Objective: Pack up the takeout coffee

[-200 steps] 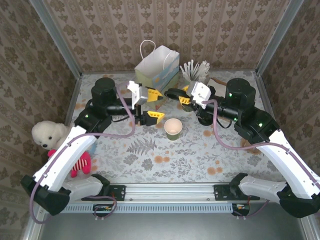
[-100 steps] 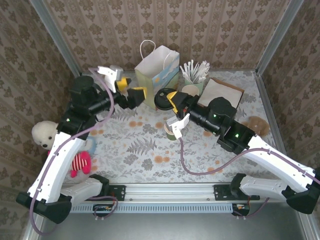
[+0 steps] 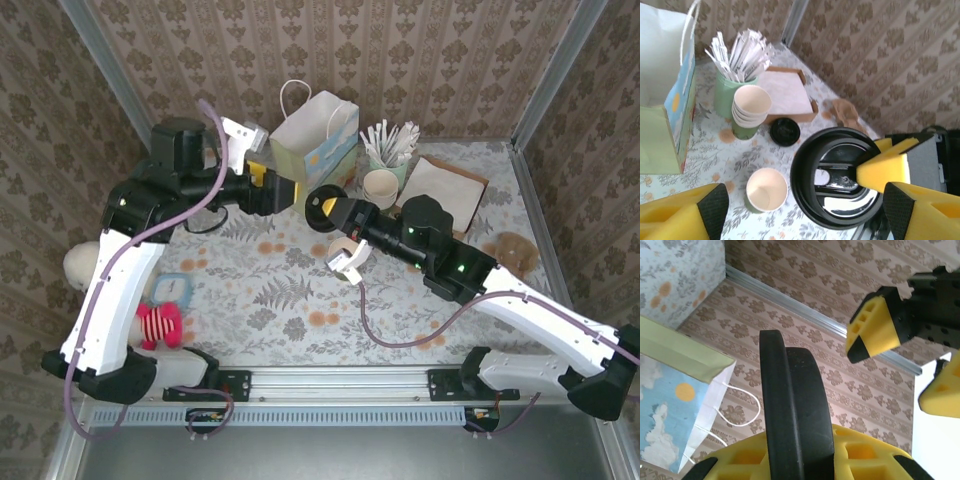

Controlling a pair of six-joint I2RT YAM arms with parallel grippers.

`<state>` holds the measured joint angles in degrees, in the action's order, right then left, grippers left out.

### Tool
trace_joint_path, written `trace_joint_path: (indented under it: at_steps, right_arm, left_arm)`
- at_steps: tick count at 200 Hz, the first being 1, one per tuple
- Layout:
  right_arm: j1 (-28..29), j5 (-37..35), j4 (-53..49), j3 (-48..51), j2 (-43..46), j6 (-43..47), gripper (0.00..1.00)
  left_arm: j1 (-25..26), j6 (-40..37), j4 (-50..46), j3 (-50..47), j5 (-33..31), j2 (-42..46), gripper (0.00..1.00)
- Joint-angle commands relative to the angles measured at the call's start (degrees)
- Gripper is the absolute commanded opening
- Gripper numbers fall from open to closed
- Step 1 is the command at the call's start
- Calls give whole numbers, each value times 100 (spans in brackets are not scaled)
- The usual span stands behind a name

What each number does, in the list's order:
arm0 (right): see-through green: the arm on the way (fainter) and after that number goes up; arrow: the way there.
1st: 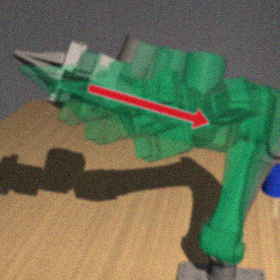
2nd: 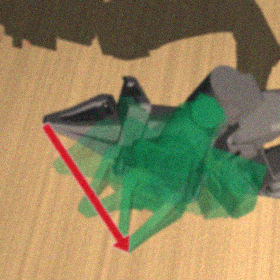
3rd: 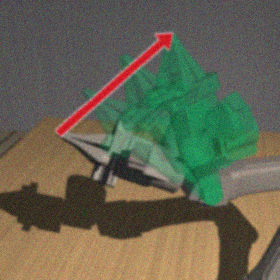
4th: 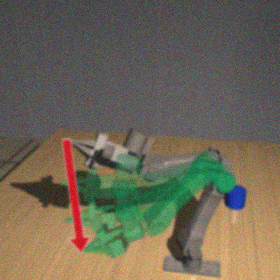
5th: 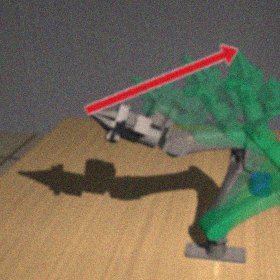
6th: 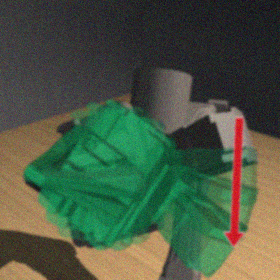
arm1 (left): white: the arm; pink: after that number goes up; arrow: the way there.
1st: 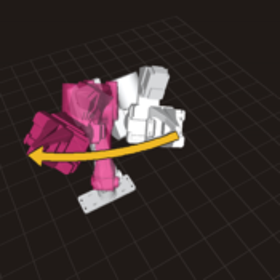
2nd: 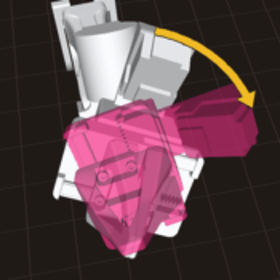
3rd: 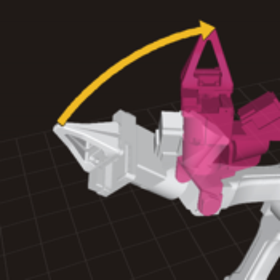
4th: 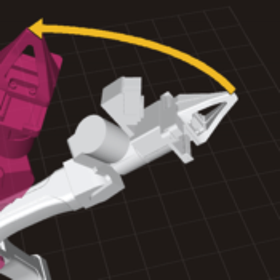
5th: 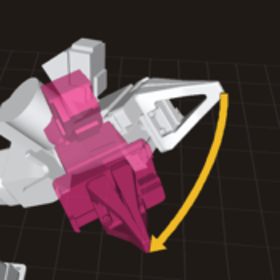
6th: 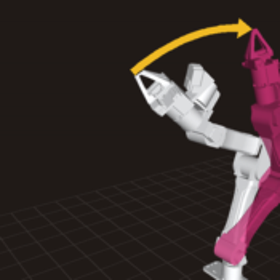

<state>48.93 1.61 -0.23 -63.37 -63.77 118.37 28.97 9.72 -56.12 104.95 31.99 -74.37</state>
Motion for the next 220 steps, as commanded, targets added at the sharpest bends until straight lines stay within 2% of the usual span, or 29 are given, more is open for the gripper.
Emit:
trace_joint_path:
  at_steps: [1, 15, 43, 55, 96, 168, 200, 220]
  right_arm:
    - [38, 356, -357, -325, -29, 715, 0]
    - [41, 375, -414, -416, -55, 748, 0]
    - [48, 469, -482, -585, -156, 793, 0]
    - [54, 495, -511, -657, -234, 859, 0]
    - [58, 610, -441, -787, -362, 1003, 0]
    - [135, 622, -533, -855, -400, 1103, 0]
    - [162, 630, -548, -896, -399, 1113, 0]
    - [193, 630, -574, -910, -421, 1135, 0]
  left_arm:
    - [28, -890, -901, 308, 217, -188, 79]
    - [59, -1082, -1130, 449, 181, -349, 73]
    - [185, -1249, -1174, 478, 443, -532, 66]
    - [214, -1260, -1170, 479, 667, -577, 62]
    - [215, -1231, -1205, 435, 711, -625, 50]
    - [115, -1338, -1351, 582, 800, -805, 39]
    - [65, -1414, -1512, 662, 737, -890, 39]
    - [56, -1432, -1547, 674, 860, -953, 35]
